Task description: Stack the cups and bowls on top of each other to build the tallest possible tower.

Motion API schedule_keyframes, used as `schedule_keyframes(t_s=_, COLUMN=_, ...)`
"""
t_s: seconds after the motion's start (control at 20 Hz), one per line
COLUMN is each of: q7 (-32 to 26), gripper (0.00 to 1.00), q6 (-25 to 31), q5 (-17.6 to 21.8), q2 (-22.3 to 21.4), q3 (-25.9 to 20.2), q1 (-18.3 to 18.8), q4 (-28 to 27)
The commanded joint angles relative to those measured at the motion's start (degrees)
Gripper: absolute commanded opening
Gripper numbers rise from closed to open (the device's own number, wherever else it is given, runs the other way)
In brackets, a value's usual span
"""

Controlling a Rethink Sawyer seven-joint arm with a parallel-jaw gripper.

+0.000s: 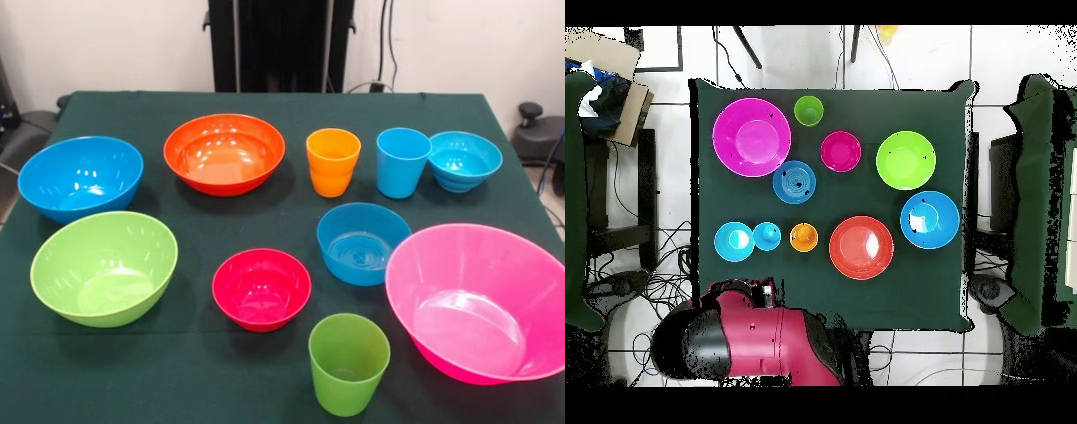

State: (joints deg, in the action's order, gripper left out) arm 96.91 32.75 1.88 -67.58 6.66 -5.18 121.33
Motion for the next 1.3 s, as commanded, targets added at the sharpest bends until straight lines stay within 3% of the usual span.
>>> schedule_keyframes(t_s=0.05, q7=6.0, gripper=1.00, q6=3.1, q5=3.7, q2=3.9, q3=-1.1, q1=0.2, q4=-0.6)
schedule_keyframes(t_s=1.1, q7=7.1, gripper=1.00, q6=4.4, q5=3.4, q2=3.0, q3=-0.6, q1=-0.9, q4=-0.1)
schedule_keyframes(t_s=1.3, q7=5.0, gripper=1.00, q6=4.0, q5=2.7, q2=1.7, q3=-0.8, q1=0.8, q4=2.4)
